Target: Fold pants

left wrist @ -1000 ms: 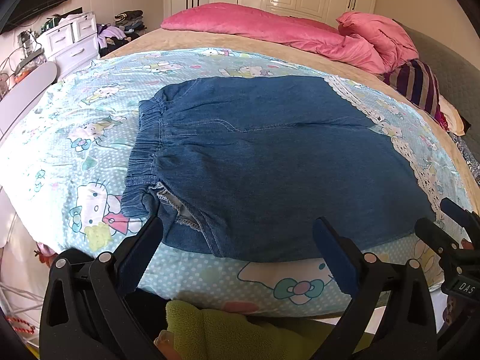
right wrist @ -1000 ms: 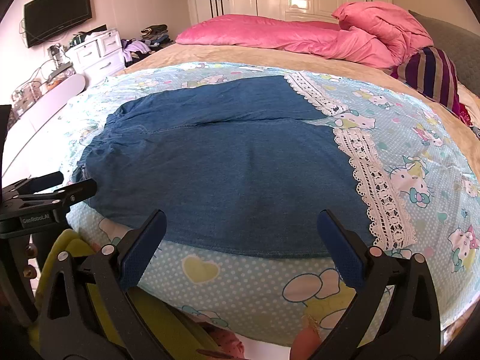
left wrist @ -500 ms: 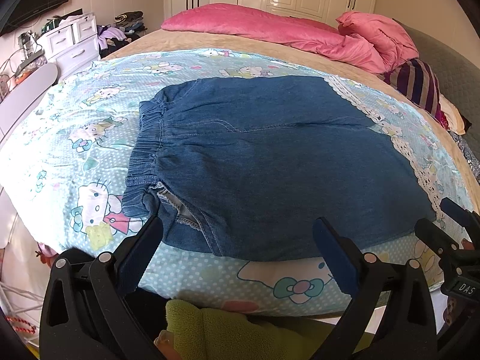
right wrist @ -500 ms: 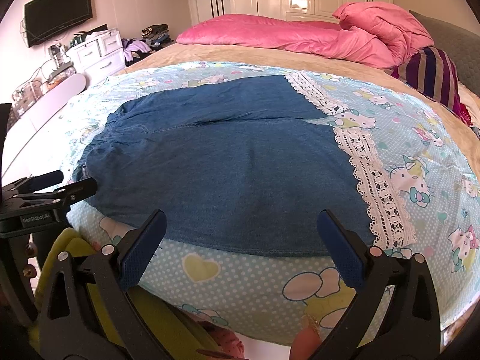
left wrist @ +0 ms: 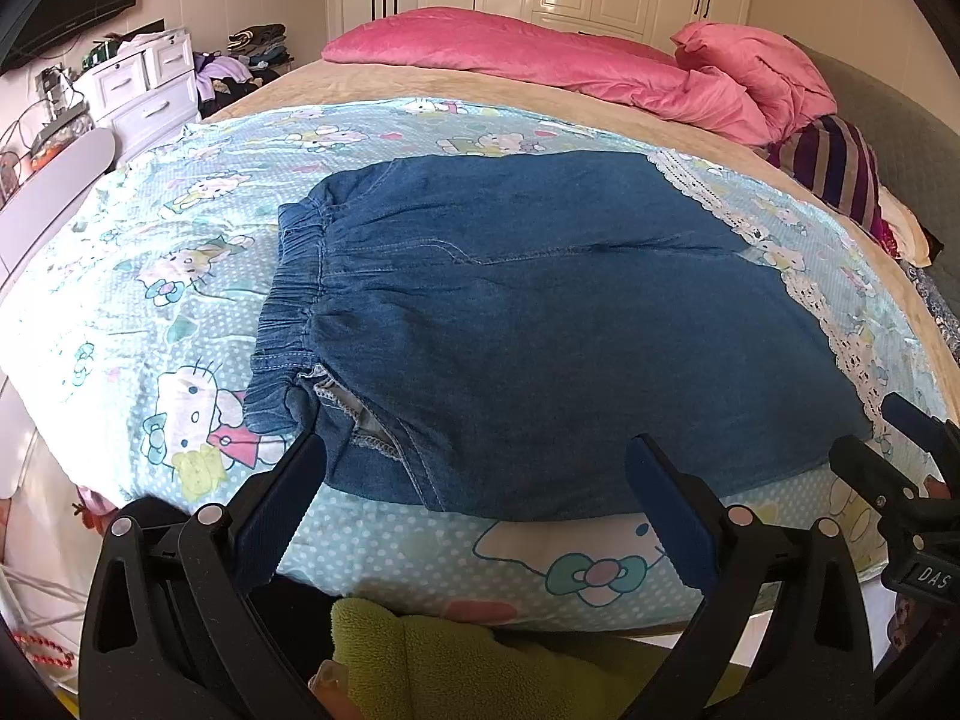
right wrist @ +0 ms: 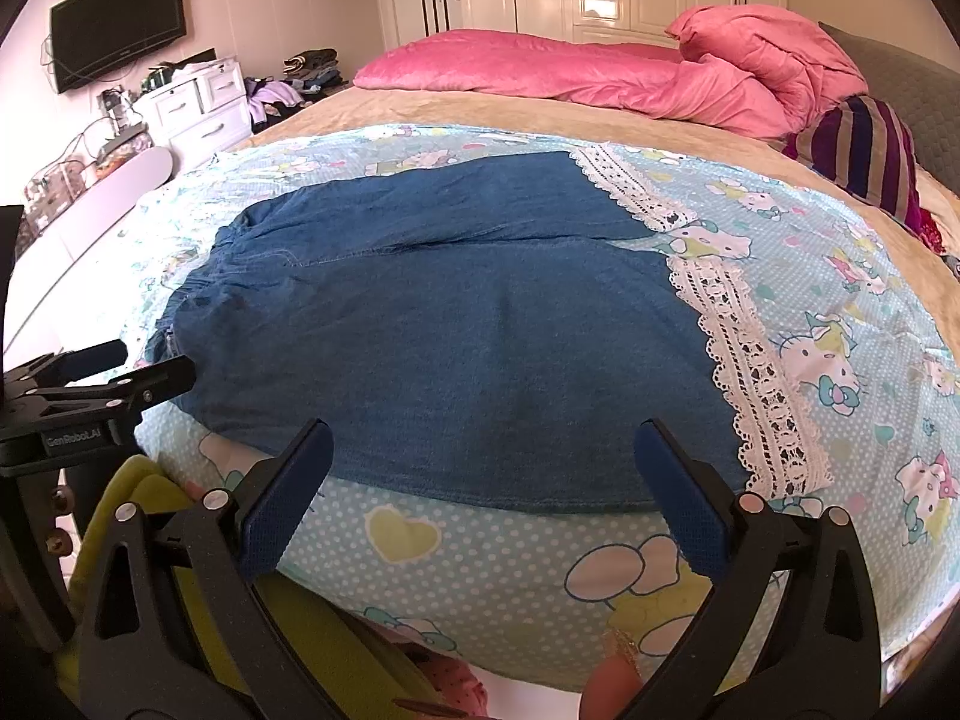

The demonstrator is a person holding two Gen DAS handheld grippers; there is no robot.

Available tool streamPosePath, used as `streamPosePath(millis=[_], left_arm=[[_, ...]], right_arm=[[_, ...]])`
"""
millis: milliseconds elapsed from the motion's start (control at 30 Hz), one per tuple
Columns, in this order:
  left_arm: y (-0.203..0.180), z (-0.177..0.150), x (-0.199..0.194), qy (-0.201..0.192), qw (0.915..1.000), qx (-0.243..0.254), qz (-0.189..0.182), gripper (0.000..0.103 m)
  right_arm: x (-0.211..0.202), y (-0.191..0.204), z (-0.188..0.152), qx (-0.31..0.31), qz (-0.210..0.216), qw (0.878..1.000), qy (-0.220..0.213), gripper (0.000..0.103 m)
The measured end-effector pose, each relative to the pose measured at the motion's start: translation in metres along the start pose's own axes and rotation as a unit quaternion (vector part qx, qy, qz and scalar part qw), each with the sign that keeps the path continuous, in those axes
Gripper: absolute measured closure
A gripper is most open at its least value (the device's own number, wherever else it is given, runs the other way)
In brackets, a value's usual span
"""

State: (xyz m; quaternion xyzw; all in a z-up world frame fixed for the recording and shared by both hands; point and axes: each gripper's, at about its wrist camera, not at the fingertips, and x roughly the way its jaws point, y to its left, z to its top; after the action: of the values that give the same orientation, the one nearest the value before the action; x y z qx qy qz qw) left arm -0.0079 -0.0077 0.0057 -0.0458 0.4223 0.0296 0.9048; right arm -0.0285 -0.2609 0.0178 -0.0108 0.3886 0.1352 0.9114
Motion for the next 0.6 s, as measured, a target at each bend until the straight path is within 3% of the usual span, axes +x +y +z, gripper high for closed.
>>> streamPosePath(millis=[600], left_arm=[[-0.0043,0.0000,0.0034,0.005,1.0000,0.002,0.001,0.004]], right_arm=[[0.0013,0.0001,0.0000,-0.001,-0.001,1.000,0.001,0.008]])
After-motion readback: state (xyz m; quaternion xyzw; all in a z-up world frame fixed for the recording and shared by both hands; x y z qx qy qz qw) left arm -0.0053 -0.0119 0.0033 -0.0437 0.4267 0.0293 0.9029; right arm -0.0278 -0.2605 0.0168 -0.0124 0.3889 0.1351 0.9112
